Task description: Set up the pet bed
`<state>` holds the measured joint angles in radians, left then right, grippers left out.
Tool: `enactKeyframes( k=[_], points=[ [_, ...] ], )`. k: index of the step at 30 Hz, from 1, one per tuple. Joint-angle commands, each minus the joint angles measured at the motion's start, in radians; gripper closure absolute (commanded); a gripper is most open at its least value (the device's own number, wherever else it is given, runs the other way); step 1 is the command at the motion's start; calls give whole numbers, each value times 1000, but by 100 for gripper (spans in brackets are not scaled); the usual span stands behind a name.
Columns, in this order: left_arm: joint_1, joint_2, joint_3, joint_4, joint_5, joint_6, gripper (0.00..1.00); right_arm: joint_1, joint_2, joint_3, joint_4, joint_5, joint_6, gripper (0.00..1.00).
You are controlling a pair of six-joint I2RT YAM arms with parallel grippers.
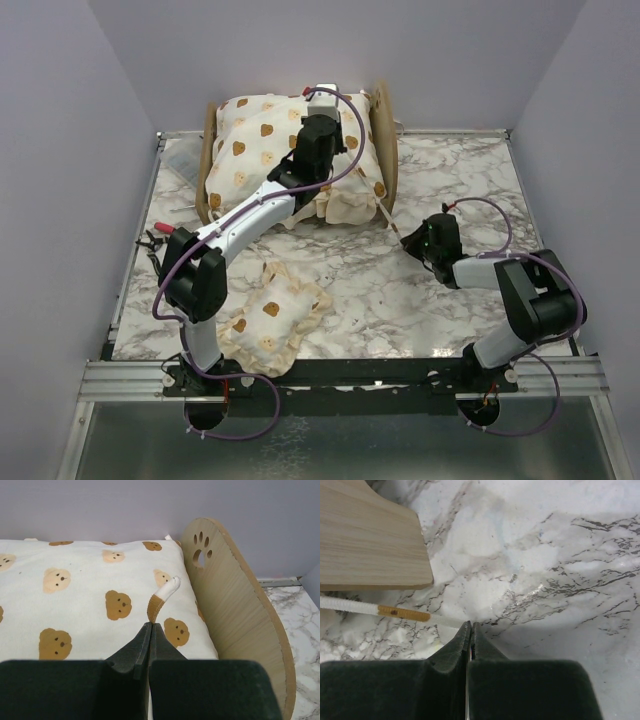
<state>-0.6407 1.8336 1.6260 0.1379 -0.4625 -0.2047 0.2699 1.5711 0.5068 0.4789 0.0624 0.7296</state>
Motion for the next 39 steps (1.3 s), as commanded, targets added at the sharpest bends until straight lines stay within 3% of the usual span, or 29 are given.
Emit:
enactKeyframes(
  k=[1, 8, 14, 23, 28, 32, 39],
  points=[
    [19, -4, 60, 19, -11, 7, 100, -15, 41, -25, -33, 31, -6, 100],
    [-18, -35, 21, 27, 64, 22, 100, -16, 18, 3, -17, -33, -42, 100],
    [-124, -137, -169, 73, 146, -7, 100, -16, -10, 11, -21, -56, -67, 98],
    [-373, -227, -501, 205, 266, -131, 99, -15, -258, -11, -169, 50, -135, 52],
    [-472, -138, -598, 307, 337, -237, 82, -16, -433, 12, -299, 151, -225, 35],
    [-536, -57, -619, 321, 395, -290, 62, -15, -507, 59, -381, 193, -321, 32],
    [-549, -201, -683, 225, 374, -253, 33, -14, -510, 154, -406, 48, -430, 27]
  ],
)
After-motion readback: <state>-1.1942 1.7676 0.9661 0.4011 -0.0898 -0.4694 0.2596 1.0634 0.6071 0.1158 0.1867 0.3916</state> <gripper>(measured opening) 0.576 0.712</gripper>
